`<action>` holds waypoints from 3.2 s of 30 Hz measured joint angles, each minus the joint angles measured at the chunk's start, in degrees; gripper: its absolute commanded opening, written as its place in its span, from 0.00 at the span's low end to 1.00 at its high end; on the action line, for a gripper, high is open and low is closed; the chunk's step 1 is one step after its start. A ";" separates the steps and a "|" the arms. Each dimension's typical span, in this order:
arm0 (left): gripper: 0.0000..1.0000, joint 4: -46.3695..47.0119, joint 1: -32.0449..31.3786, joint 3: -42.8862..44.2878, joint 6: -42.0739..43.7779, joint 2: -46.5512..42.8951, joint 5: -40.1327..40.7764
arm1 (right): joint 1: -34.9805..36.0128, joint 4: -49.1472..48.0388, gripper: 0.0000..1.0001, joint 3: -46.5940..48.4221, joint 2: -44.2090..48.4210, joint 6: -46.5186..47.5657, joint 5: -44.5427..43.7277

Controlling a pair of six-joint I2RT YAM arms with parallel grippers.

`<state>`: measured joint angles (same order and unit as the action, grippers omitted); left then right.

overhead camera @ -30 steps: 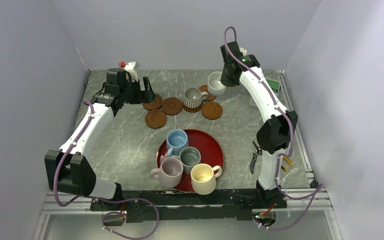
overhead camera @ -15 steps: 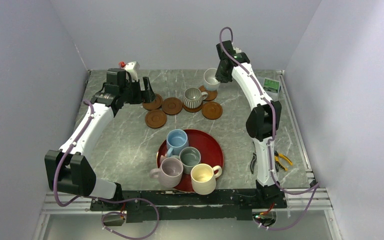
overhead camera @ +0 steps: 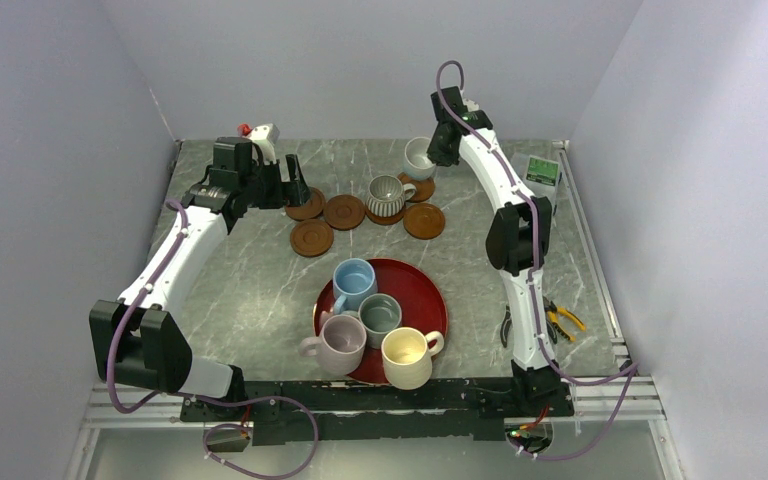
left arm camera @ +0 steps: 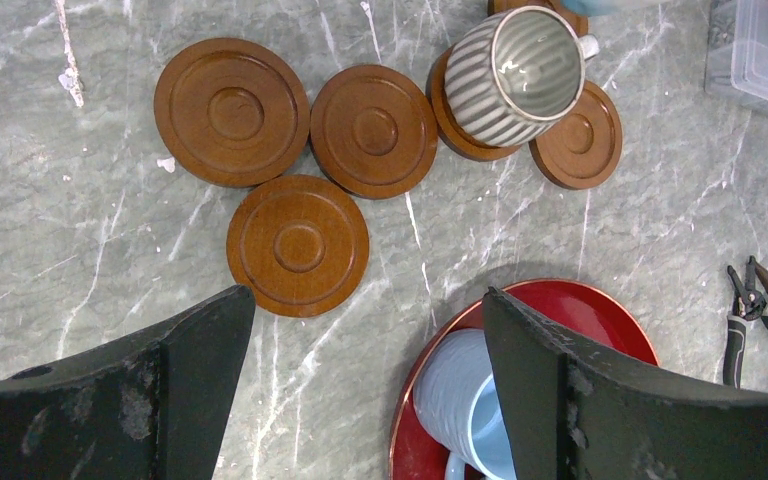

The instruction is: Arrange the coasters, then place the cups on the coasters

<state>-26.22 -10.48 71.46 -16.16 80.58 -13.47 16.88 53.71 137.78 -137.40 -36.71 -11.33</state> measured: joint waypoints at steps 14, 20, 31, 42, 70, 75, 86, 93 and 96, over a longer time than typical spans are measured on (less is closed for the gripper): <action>0.90 -1.05 0.00 0.02 -0.02 0.00 0.00 | -0.07 -0.09 0.00 0.28 -2.27 -0.15 0.94; 0.90 -1.07 0.00 0.02 -0.02 0.00 0.00 | -0.07 0.76 0.00 0.28 -2.29 -0.35 0.87; 0.90 -1.07 0.00 0.02 -0.02 0.00 0.00 | -0.09 2.14 0.00 0.28 -2.34 -0.42 0.94; 0.89 -1.07 0.00 0.02 -0.04 0.00 0.00 | -0.09 3.02 0.00 1.05 -3.65 -0.59 0.96; 0.90 -1.11 0.00 0.02 -0.02 0.00 0.04 | -0.59 1.22 0.32 2.10 -4.31 -0.74 4.02; 0.90 -1.11 0.00 0.02 -0.02 0.00 0.07 | -0.63 0.70 0.36 2.10 -4.31 -0.72 4.48; 0.90 -1.09 0.00 0.02 -0.02 0.00 0.28 | -0.63 -0.70 0.40 1.86 -3.41 -0.72 4.61; 0.89 -1.01 0.00 0.02 -0.02 0.00 0.31 | -0.63 -2.84 0.40 -2.49 4.33 0.07 5.35; 0.89 -0.98 0.00 0.02 0.00 0.00 0.31 | -0.63 -3.34 0.41 -3.34 8.46 1.44 5.79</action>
<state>-27.20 -10.48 71.48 -16.16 80.58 -13.17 16.25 50.37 134.43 -128.95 -35.27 -5.54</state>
